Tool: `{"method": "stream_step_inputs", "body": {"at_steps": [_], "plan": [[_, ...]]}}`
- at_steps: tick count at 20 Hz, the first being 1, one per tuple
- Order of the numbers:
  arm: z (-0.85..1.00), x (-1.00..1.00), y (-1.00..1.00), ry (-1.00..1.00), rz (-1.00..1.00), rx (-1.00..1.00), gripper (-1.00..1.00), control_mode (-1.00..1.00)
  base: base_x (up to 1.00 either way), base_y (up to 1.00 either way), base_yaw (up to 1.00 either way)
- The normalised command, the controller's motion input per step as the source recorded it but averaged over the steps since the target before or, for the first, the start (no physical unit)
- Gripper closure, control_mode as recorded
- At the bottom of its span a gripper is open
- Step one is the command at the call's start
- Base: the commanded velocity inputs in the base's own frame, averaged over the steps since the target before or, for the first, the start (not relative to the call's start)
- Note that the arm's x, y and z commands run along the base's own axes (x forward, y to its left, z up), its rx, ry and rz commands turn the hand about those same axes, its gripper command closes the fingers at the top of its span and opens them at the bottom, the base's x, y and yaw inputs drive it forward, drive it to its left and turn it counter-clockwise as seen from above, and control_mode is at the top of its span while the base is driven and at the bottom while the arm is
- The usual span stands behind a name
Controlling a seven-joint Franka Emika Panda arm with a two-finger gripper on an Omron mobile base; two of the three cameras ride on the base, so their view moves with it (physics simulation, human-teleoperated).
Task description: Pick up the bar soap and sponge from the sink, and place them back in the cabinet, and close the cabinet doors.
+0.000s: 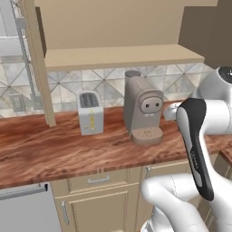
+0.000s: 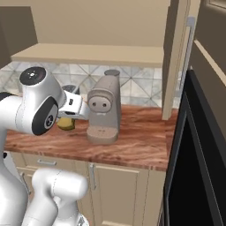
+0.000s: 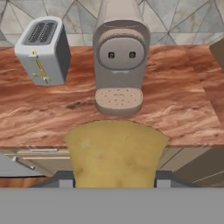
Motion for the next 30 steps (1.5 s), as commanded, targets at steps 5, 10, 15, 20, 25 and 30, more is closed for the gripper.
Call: {"method": "stream_step_inputs", "body": {"at_steps": [5,10,15,20,25,30], "plan": [[0.00,0.00,0.00,0.00,0.00,0.00,1.00,1.00,0.41,0.02,0.00],[0.00,0.00,0.00,0.00,0.00,0.00,1.00,1.00,0.37,0.01,0.00],[0.00,0.00,0.00,0.00,0.00,0.00,1.00,1.00,0.26,0.00,0.00],[0.00,0.00,0.00,0.00,0.00,0.00,1.00,1.00,0.00,0.00,0.00],[0.08,0.00,0.00,-0.03,0.00,0.00,1.00,-1.00,0.00,0.00,0.00],[0.31,0.00,0.00,-0.18,0.00,0.00,1.00,-1.00,0.00,0.00,0.00]]}}
